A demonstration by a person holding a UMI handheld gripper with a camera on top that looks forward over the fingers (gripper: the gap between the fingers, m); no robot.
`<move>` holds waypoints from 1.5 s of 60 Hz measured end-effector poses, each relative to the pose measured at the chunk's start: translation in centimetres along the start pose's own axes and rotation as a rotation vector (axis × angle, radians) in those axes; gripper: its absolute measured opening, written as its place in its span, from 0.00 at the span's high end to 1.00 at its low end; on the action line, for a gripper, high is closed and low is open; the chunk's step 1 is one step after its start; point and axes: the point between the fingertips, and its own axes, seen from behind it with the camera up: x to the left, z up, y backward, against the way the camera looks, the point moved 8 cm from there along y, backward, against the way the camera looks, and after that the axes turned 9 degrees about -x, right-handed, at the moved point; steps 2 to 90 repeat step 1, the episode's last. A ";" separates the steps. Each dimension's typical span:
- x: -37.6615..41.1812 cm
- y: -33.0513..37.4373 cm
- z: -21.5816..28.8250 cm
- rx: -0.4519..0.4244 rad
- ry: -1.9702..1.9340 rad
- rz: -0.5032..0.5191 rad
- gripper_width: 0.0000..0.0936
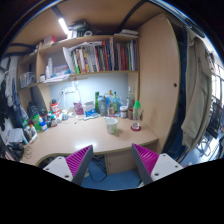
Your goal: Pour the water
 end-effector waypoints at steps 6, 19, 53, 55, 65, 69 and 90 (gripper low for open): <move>0.3 0.6 -0.1 0.004 -0.009 0.004 0.09; 0.3 0.6 -0.1 0.004 -0.009 0.004 0.09; 0.3 0.6 -0.1 0.004 -0.009 0.004 0.09; 0.3 0.6 -0.1 0.004 -0.009 0.004 0.09; 0.3 0.6 -0.1 0.004 -0.009 0.004 0.09; 0.3 0.6 -0.1 0.004 -0.009 0.004 0.09; 0.3 0.6 -0.1 0.004 -0.009 0.004 0.09</move>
